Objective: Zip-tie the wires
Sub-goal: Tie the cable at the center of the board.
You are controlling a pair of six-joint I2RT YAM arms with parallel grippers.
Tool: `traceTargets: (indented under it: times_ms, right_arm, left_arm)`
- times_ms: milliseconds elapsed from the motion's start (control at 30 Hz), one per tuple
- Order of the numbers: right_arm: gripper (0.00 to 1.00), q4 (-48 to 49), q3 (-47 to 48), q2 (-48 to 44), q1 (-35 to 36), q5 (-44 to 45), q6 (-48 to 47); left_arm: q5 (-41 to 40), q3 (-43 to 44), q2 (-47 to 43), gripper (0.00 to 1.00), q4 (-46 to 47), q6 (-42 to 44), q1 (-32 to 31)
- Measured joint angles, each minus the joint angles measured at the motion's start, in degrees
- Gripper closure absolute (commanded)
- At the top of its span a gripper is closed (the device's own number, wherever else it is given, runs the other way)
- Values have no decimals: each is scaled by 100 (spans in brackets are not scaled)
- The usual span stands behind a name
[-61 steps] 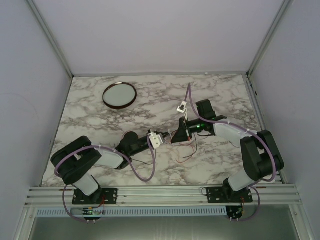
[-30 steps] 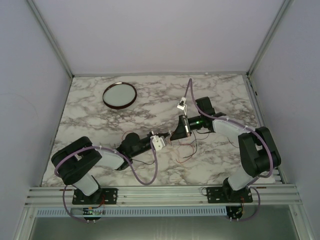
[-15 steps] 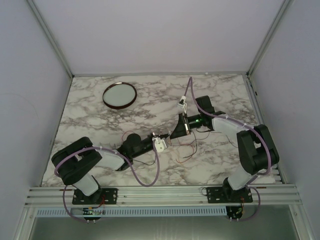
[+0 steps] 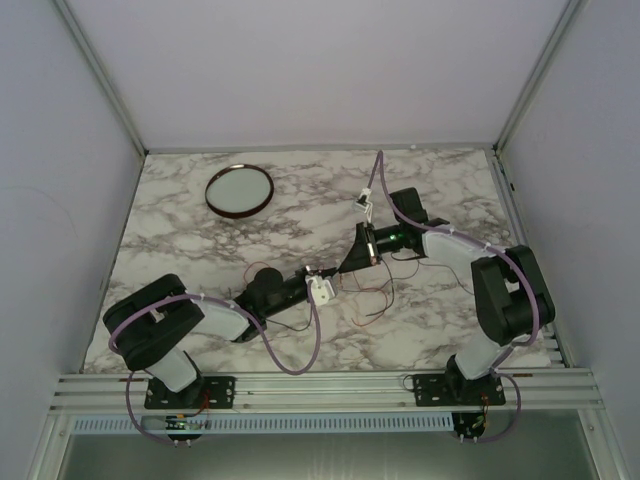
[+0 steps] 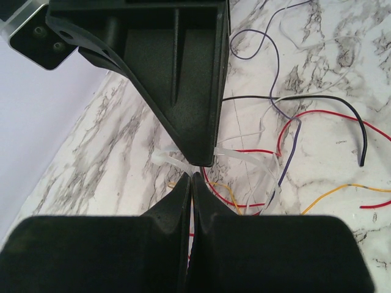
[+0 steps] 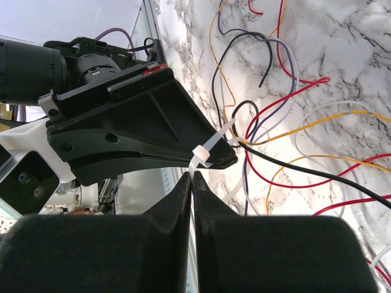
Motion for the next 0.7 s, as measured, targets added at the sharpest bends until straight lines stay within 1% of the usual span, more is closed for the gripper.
traceTargets:
  times_ms: [367,700]
  right_arm:
    - [100,-26,-20,13,-24,61,0]
    - [100,-55,-232,-105,-44,103,-2]
  left_arm:
    - [-116,0,-2,100,4,-70,-2]
    - [-240,-2,0,100,70,-243,-4]
